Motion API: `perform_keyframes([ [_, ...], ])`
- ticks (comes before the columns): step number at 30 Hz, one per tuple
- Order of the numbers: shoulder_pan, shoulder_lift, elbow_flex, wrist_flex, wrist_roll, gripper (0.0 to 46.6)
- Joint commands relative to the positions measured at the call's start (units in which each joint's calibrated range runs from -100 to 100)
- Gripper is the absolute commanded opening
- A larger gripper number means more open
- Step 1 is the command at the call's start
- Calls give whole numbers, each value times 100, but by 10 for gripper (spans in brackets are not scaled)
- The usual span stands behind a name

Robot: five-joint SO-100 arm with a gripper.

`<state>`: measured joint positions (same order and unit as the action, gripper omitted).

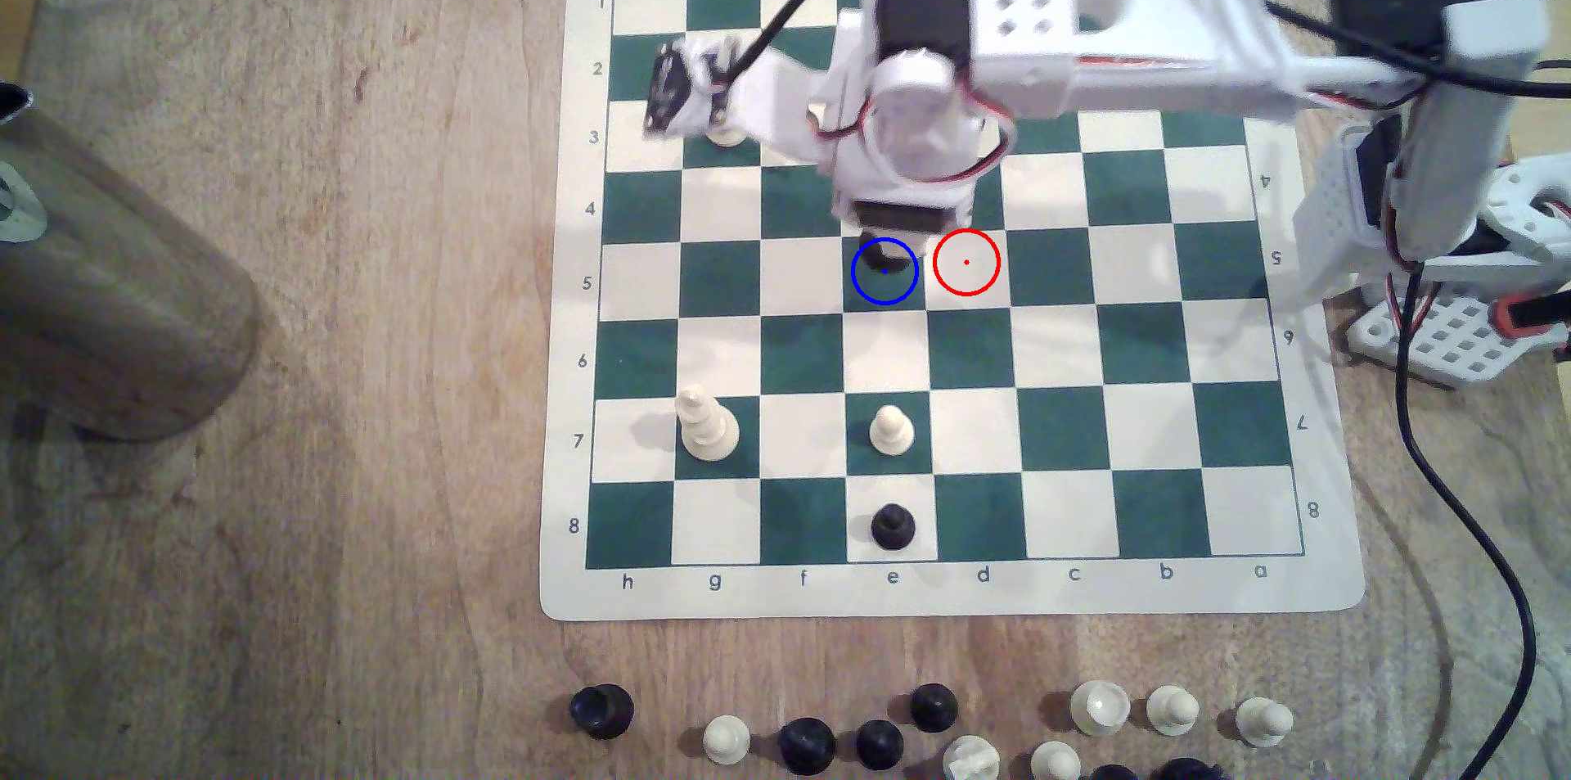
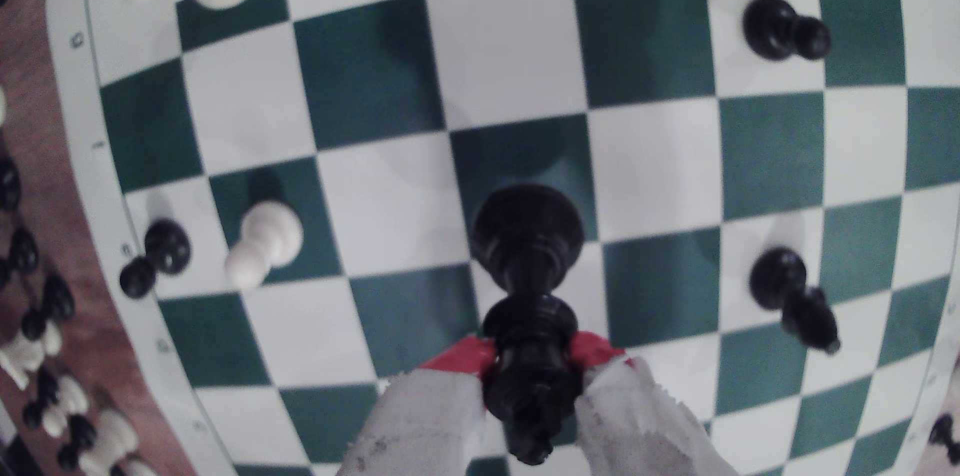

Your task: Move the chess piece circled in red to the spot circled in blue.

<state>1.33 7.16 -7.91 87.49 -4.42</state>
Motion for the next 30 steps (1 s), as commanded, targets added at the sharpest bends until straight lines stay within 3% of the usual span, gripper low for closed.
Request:
perform_keyframes([
  [1,-58,82,-415,-174,-39,2],
  [22,-43,710,-415,-493,-39,2],
  [24,-35,718,-415,-526,-54,32],
  [25,-27,718,-406,-534,-63,69],
  [27,28,489,-61,-854,-112,206],
  [30,43,285,211,-1009,-98,238],
])
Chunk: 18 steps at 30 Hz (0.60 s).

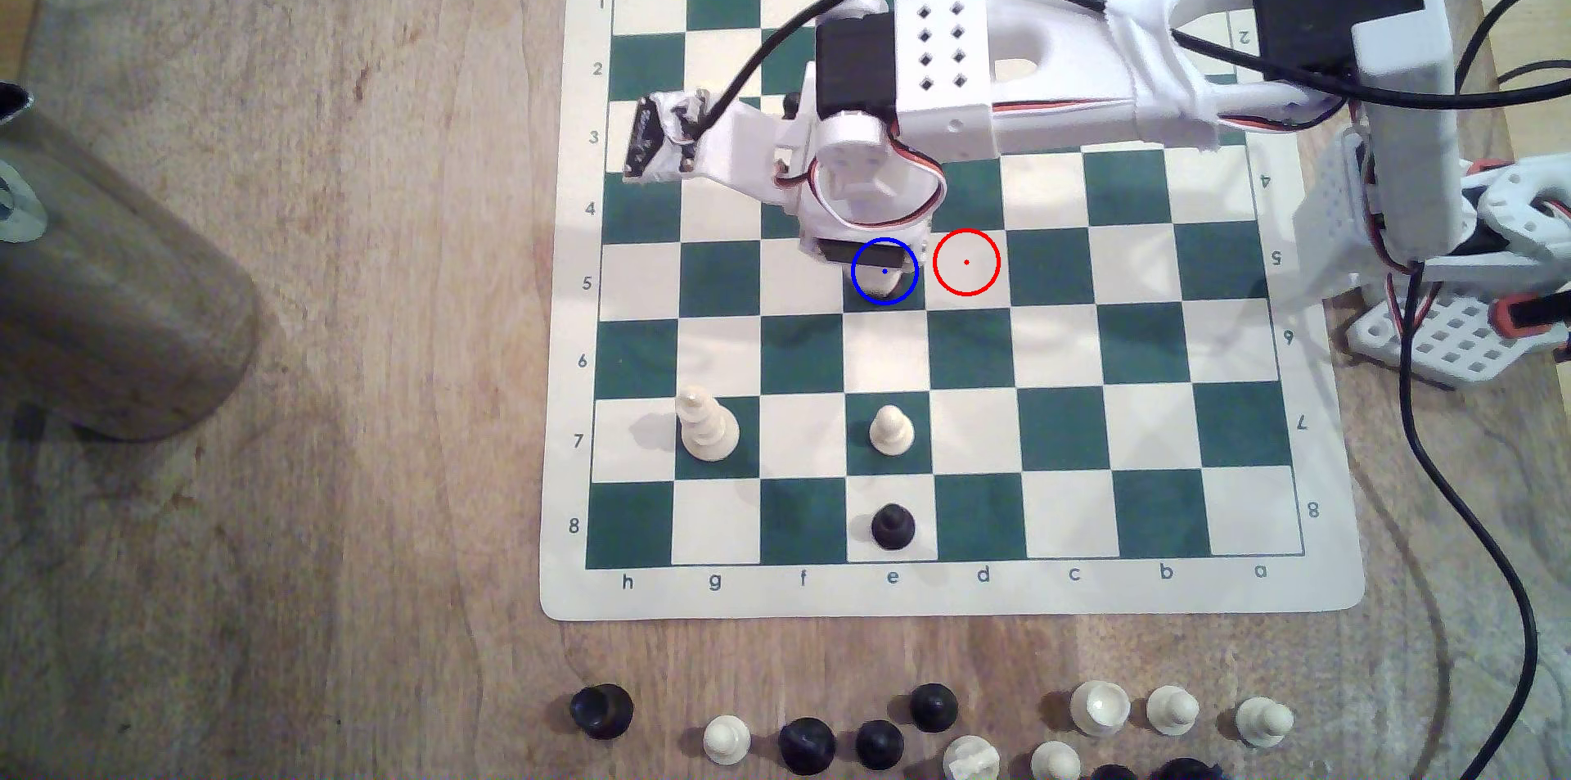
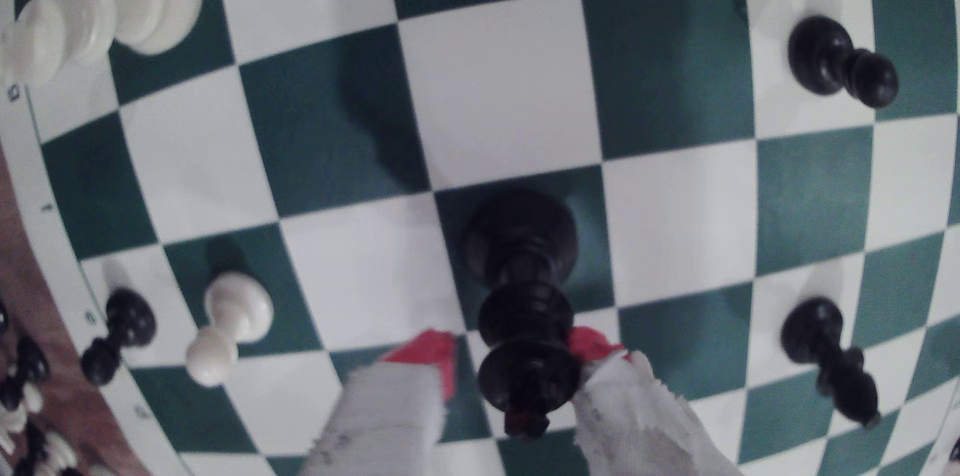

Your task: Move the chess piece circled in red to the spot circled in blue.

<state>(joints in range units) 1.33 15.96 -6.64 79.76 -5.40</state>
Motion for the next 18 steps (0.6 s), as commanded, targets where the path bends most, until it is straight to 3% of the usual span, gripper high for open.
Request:
perform_keyframes([
  [1,28,-594,84,-155,15,240],
  [10,43,-1112,293,230,147,266],
  [18,-90,-2802,1662,345,220,301],
])
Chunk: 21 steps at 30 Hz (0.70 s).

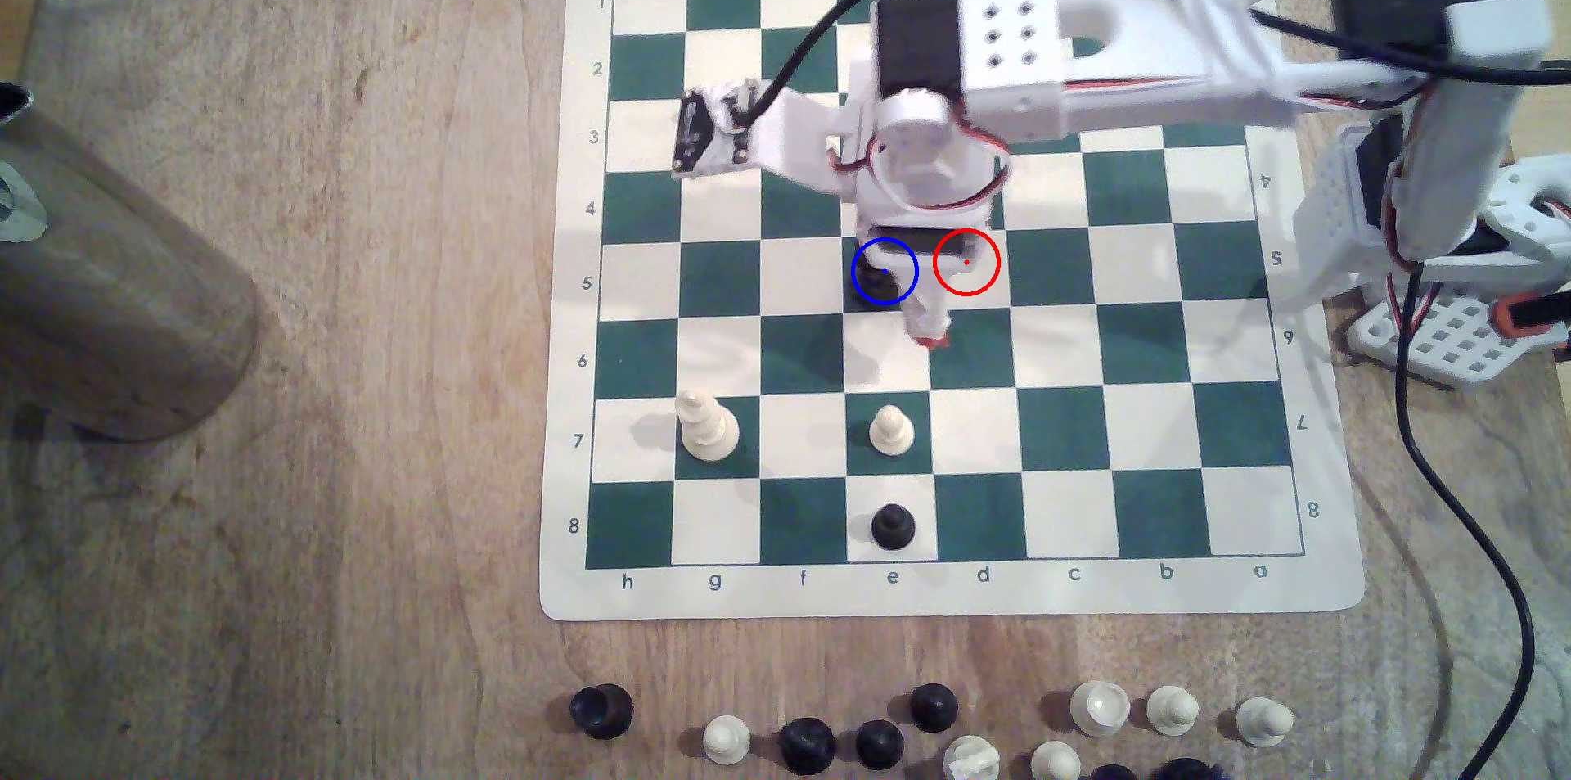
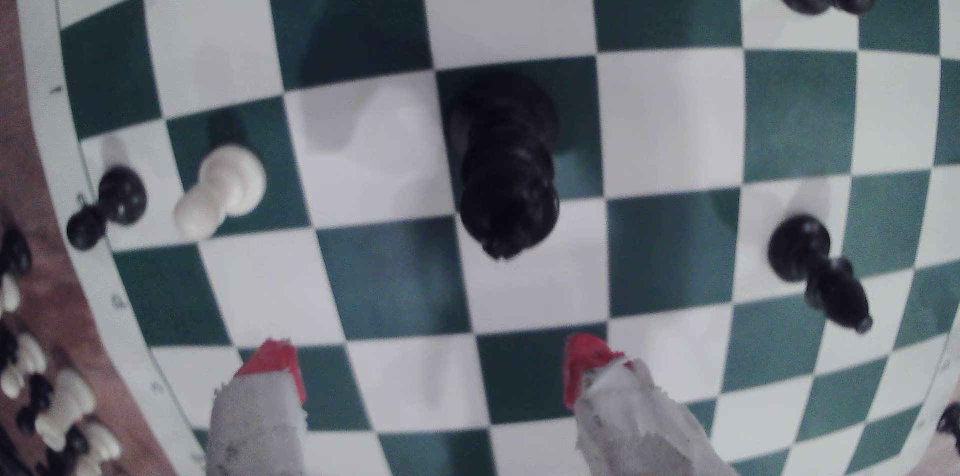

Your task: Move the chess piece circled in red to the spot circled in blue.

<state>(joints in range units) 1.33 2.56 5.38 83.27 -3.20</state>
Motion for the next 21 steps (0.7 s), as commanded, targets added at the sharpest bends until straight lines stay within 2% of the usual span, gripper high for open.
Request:
perform_keyframes([
  [1,-113,-1750,686,-71,-10,312],
  [8,-567,-3974,1819,772,15,311],
  [18,-637,-6266,3633,1174,68,302],
  [20,-661,-7004,4322,781,63,275],
  [21,-661,-7208,4521,658,68,243],
])
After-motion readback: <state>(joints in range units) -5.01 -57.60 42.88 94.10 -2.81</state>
